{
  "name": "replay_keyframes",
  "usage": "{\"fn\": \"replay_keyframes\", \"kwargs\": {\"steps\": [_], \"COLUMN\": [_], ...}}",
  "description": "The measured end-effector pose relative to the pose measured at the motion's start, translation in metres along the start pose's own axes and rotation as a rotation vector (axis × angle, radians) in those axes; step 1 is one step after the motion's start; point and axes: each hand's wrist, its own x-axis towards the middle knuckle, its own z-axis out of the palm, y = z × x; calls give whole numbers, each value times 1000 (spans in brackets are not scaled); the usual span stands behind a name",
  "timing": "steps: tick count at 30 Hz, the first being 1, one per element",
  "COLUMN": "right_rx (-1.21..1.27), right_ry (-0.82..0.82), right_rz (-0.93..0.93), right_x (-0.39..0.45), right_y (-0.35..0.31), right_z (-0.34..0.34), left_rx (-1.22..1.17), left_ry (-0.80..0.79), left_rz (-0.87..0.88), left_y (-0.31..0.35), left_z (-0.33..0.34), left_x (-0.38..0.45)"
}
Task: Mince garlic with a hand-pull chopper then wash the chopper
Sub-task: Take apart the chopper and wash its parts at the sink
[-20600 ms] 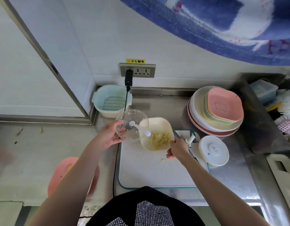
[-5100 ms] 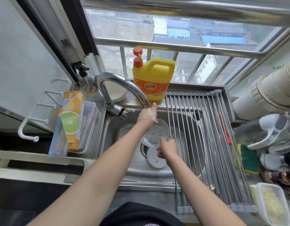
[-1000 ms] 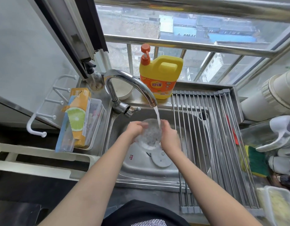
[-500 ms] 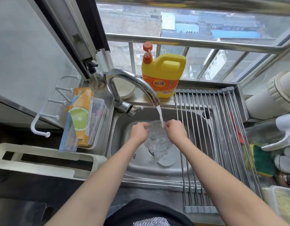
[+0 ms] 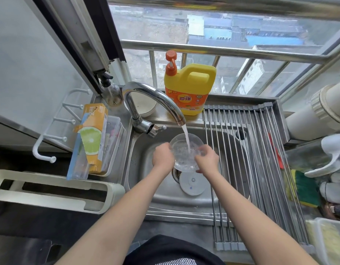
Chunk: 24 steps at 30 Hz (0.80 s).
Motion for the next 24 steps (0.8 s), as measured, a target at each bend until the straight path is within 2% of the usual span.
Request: {"fn": "replay_keyframes", "kwargs": {"steps": [2,5,7,9,11,13,16,18,20,22,24], "right_rx": [28,46,124,256,369,572,830,784,509,234,2], "right_ry": [-12,-216,-222,-187,-157,-203,-299,-265,-120,13,80], "right_rz": [92,234,257,297,328,392,412,267,-35,-280,-441], "right_x": [6,13,15,11,6,-4,-16,-14,-10,-12,-13], "right_y": [0,-6,-9,-11,-9,-8,-9,-8,-5,-15,-30], "right_z": [-5,-7,-2,7,16,25,31,30,20,7,-1], "left_rx": [233,428,374,233,-3,-228,-245,-477,-710,-841,-1073], "left_ry": [-21,27,65,-28,-123,-135,-27,-62,-111,-168,-325], "left_rz": [95,245,250,195,64,-25,88,110,29,-129,-393], "left_y": [12,29,30,27,23,23,23,21,16,12,15], "left_z": [-9,-20,-23,-20,-15,-9,-7,-8,-6,0,5], "left_x": [1,-2,2,4,3,-1,4,6,11,13,12]}}
